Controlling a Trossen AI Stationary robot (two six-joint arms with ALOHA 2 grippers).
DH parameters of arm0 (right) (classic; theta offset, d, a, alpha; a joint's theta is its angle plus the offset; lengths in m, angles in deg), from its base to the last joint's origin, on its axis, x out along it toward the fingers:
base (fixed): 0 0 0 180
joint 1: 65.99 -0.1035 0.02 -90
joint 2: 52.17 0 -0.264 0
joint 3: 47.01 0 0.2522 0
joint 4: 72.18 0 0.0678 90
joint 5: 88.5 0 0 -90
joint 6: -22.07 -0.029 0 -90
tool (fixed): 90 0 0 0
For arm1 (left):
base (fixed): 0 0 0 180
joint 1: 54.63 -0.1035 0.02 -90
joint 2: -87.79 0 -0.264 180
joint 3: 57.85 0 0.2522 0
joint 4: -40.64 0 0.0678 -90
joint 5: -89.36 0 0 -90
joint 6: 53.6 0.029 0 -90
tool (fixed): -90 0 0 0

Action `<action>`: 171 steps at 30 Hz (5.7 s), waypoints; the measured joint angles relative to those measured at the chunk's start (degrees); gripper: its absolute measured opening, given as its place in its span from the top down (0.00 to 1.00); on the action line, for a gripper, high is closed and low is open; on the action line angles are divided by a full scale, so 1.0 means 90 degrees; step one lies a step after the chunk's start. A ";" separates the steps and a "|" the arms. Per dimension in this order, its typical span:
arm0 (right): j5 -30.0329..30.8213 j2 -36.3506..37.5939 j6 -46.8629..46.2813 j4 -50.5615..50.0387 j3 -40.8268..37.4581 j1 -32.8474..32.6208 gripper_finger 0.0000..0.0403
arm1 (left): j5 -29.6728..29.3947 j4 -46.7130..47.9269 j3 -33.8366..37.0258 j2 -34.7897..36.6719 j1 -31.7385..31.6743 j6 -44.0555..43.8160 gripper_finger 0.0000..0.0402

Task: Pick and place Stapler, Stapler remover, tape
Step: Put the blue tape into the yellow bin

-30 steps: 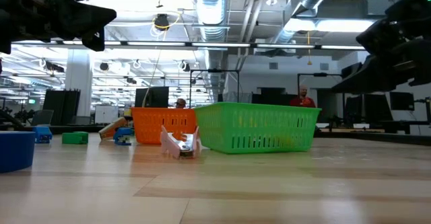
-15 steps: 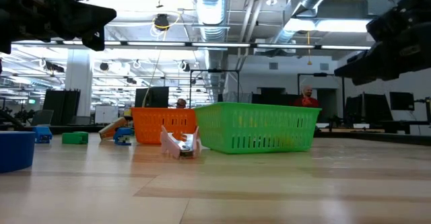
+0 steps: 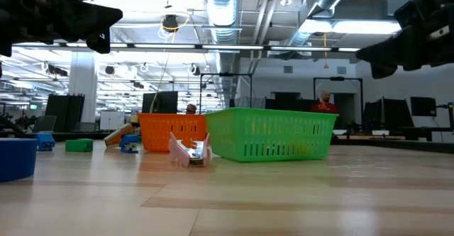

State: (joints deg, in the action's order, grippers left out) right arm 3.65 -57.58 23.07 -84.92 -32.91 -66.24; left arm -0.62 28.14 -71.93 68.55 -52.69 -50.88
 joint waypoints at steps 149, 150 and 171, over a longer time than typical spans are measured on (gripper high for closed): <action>-0.0080 0.0591 -0.0502 -0.0012 -0.0010 -0.0001 1.00 | 0.1419 0.6745 -0.4796 -0.4385 0.1232 -0.1669 0.50; -0.0077 0.0591 -0.0502 -0.0012 -0.0010 0.0000 1.00 | 0.1379 0.6797 -0.4837 -0.4491 0.1305 -0.1769 0.50; -0.0076 0.0591 -0.0503 -0.0012 -0.0010 0.0000 1.00 | 0.0789 0.7433 -0.6091 -0.6108 0.2595 -0.3134 0.50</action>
State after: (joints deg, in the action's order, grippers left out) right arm 2.96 -52.27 18.54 -85.03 -32.99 -66.24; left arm 6.47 95.04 -126.75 13.57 -29.34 -79.08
